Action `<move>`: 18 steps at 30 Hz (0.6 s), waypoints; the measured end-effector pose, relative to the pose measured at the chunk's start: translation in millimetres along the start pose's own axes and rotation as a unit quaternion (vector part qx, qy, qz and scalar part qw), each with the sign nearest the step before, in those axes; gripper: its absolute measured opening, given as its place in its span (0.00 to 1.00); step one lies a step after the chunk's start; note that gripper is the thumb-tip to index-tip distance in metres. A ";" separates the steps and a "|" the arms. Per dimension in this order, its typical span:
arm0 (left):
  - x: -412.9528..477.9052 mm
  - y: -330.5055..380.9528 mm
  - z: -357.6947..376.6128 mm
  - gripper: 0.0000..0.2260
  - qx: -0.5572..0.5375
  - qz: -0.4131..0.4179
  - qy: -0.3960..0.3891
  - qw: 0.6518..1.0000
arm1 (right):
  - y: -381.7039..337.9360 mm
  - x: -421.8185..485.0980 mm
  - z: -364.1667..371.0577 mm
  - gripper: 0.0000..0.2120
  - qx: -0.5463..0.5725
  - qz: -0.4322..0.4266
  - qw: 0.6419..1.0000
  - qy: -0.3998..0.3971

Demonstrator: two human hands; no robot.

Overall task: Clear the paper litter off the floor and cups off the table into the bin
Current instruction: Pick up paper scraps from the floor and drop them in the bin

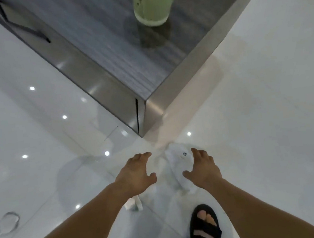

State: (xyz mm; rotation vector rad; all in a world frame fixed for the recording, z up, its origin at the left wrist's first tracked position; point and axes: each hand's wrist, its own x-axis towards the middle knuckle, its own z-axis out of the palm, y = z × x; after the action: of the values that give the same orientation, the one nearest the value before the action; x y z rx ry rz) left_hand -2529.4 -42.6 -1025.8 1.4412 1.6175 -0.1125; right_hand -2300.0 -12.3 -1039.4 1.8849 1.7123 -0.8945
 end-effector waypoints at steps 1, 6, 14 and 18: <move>15.6 -8.8 8.5 0.33 0.004 0.003 -0.002 1.000 | 1.8 15.6 14.8 0.43 0.005 0.004 1.000 0.004; 64.0 -28.3 33.5 0.33 -0.008 0.041 0.017 0.999 | 7.5 62.6 64.8 0.30 0.026 0.033 0.999 0.018; 0.3 -4.7 0.8 0.53 -0.028 0.065 -0.028 0.997 | -53.9 -7.8 13.0 0.08 0.099 -0.145 0.984 0.034; -74.3 14.1 -41.0 0.58 -0.078 0.082 -0.021 0.993 | -99.3 -84.0 -40.2 0.08 0.206 -0.205 0.957 0.011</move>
State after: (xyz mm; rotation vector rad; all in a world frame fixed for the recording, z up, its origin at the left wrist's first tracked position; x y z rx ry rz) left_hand -2550.3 -67.6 -946.2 1.4353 1.4340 0.0757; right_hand -2393.1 -29.4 -941.5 1.8074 2.1029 -1.4938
